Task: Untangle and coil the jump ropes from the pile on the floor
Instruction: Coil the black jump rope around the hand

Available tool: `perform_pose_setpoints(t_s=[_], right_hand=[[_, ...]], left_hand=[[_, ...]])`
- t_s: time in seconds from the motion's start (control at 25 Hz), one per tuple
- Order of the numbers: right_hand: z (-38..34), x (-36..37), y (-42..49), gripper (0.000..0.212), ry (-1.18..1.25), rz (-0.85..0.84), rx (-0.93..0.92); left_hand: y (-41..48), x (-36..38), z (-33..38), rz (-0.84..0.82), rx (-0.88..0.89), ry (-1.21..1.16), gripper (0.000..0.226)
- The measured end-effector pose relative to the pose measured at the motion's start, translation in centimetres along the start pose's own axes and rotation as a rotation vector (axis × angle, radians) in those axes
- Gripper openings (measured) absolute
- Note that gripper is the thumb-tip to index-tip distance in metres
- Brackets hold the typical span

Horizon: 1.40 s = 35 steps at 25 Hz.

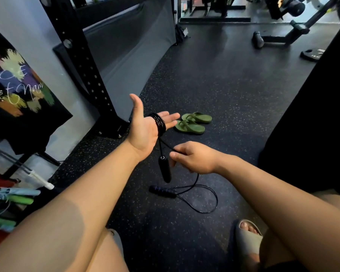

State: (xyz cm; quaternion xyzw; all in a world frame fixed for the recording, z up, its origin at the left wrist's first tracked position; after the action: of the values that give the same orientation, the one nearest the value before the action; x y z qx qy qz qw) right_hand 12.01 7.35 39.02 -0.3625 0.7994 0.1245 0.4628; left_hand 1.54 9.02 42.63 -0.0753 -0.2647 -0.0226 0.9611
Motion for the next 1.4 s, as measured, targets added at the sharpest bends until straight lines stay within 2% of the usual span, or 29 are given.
perform_pose_setpoints(t_s=[0.12,0.2,0.28,0.36,0.44,0.56,0.72,0.92,1.04,1.16,1.24,1.4], right_hand=[[-0.7,-2.2,-0.4,0.028,-0.165,0.126,-0.090],[-0.4,-3.7,-0.6,0.023,-0.181,0.212,-0.109],[0.1,-5.3,-0.8,0.019,-0.164,0.303,-0.107],[0.6,-6.8,-1.1,0.016,-0.100,0.387,-0.119],[0.8,-7.4,-1.4,0.016,-0.062,0.438,-0.138],[1.4,-7.3,-1.4,0.016,-0.055,0.488,-0.122],[2.7,-5.6,-0.7,0.026,0.024,0.440,-0.038],[3.7,-2.3,0.3,0.038,0.281,0.332,0.015],[3.9,-0.9,0.7,0.039,0.350,0.270,0.025],[3.8,0.3,0.6,0.037,0.408,0.231,0.053],[3.6,2.0,0.7,0.032,0.343,0.141,0.074],[2.8,4.0,0.3,0.030,0.246,-0.060,0.074]], left_hand=[[0.3,-0.1,-1.5,0.005,-0.078,0.264,0.109],[0.4,-0.4,-2.8,-0.035,-0.203,0.380,0.120],[0.0,-0.2,-4.3,-0.154,-0.335,0.509,0.137],[-1.0,0.4,-5.6,-0.274,-0.434,0.606,0.142],[-1.6,1.0,-6.1,-0.344,-0.474,0.622,0.142],[-1.9,1.8,-5.6,-0.353,-0.482,0.526,0.141],[-2.2,2.7,-4.9,-0.328,-0.474,0.313,0.125],[-2.4,2.8,-4.4,-0.337,-0.447,0.140,0.126],[-2.3,3.0,-3.6,-0.346,-0.386,0.039,0.125],[-2.2,3.2,-2.0,-0.325,-0.285,-0.151,0.124],[-1.5,2.5,-0.6,-0.257,-0.165,-0.267,0.122],[-0.3,0.5,1.1,-0.107,0.052,-0.286,0.123]])
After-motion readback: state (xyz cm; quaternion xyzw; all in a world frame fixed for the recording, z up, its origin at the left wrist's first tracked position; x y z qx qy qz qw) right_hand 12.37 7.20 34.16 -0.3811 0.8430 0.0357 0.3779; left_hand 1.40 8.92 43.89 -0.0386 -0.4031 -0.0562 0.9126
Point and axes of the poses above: each hand's wrist, its own y-axis towards the middle knuckle, its own x-axis out of the palm, z = x × y, the point moved 9 cm from there along y, towards the middle knuckle, and after that the axes turned 15 degrees about -y, right-handed, at the moved point
